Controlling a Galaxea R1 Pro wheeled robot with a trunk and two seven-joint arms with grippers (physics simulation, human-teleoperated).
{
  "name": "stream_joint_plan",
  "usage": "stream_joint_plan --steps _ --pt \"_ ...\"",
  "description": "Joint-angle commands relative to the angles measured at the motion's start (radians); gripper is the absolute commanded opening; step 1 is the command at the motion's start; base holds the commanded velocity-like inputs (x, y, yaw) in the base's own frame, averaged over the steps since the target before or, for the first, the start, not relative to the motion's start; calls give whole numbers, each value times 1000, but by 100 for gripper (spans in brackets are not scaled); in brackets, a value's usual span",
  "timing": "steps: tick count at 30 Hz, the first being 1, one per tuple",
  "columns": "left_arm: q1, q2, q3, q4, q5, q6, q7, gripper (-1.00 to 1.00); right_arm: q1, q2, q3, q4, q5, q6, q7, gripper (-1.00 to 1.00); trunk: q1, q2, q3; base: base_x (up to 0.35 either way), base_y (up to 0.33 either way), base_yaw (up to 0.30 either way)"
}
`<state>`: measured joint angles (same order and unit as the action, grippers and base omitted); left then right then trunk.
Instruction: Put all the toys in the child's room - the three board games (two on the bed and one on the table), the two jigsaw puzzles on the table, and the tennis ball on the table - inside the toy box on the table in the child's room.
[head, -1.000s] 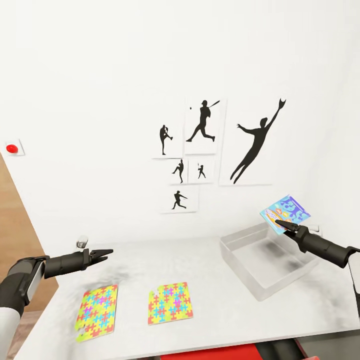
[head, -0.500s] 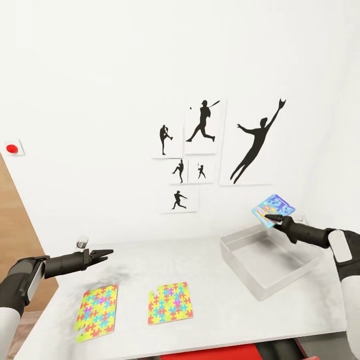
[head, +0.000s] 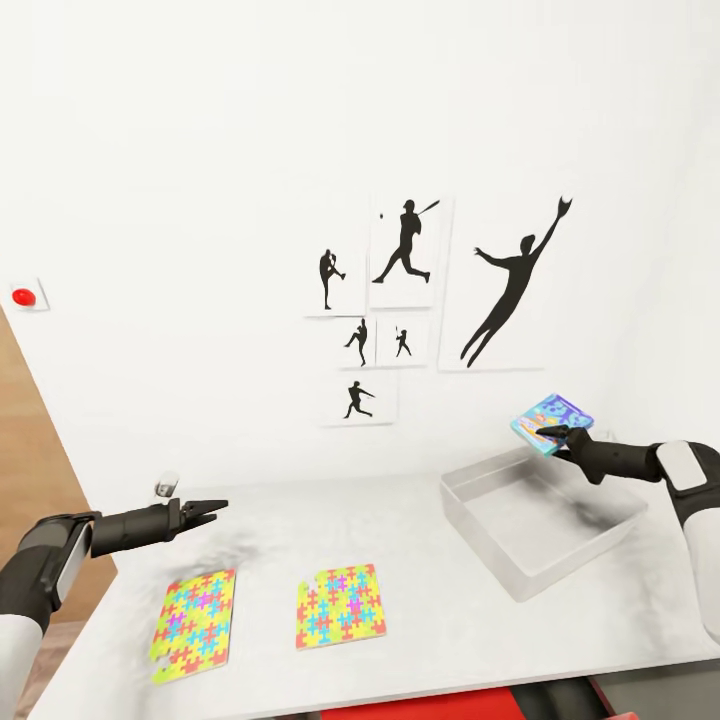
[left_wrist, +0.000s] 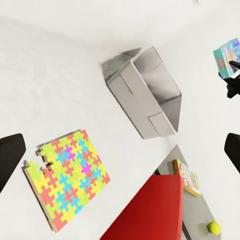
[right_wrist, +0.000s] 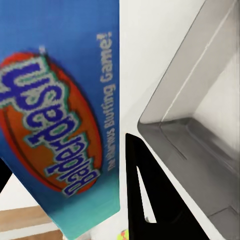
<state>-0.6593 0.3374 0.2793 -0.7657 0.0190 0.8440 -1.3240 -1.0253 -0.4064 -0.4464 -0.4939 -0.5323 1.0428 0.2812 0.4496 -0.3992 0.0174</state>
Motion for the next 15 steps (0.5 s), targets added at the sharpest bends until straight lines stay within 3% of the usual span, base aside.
stream_joint_plan --steps 1,12,15 --pt "0 0 1 0 2 10 -3 100 -1 0 -6 2 8 4 7 -100 0 -1 -1 0 0 0" --pt "0 5 6 0 12 18 -31 100 -2 3 -7 14 6 4 3 -100 0 -1 -18 0 0 0" --pt "-9 4 7 -1 11 52 -51 100 -3 8 -7 16 6 4 1 -100 0 -1 -23 0 0 0"
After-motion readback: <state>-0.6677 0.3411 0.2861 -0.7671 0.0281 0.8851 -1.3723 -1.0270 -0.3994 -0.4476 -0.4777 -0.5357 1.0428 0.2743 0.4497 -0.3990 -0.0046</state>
